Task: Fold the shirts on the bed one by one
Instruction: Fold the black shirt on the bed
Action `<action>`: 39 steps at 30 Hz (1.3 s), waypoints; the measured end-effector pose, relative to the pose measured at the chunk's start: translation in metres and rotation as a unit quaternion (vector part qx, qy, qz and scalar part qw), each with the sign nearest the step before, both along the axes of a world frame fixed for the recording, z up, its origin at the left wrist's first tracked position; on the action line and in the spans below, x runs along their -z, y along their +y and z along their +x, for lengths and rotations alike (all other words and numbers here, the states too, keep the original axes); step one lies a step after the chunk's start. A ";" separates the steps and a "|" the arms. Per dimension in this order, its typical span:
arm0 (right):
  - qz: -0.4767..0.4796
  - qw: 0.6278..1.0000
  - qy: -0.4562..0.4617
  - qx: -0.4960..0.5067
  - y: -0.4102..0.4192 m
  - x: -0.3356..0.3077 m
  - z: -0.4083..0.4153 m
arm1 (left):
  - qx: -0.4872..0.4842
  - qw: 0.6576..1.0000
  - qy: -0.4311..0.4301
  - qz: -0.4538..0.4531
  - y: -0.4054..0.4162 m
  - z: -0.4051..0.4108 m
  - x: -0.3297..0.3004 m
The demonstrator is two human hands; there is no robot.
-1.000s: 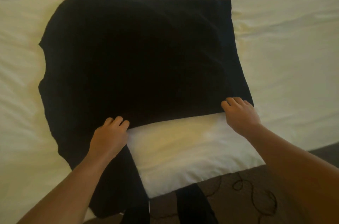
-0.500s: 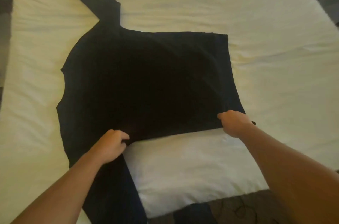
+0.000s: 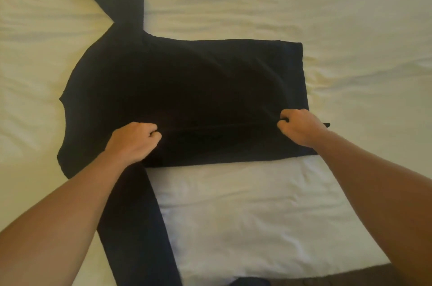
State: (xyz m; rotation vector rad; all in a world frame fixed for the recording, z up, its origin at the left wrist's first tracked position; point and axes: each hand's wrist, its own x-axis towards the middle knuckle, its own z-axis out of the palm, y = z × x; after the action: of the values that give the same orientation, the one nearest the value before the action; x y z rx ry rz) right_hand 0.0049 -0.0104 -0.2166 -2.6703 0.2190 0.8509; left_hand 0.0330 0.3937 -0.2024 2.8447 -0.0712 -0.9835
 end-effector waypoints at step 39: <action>-0.099 0.965 -0.243 -0.012 0.044 0.068 0.006 | 0.129 0.957 -0.260 0.000 -0.041 0.011 0.087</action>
State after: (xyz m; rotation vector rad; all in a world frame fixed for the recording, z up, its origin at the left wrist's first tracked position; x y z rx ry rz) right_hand 0.0109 0.0340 -0.2848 -2.9710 0.1564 0.1631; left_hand 0.0440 0.3522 -0.2889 3.0640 -0.5029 -0.2338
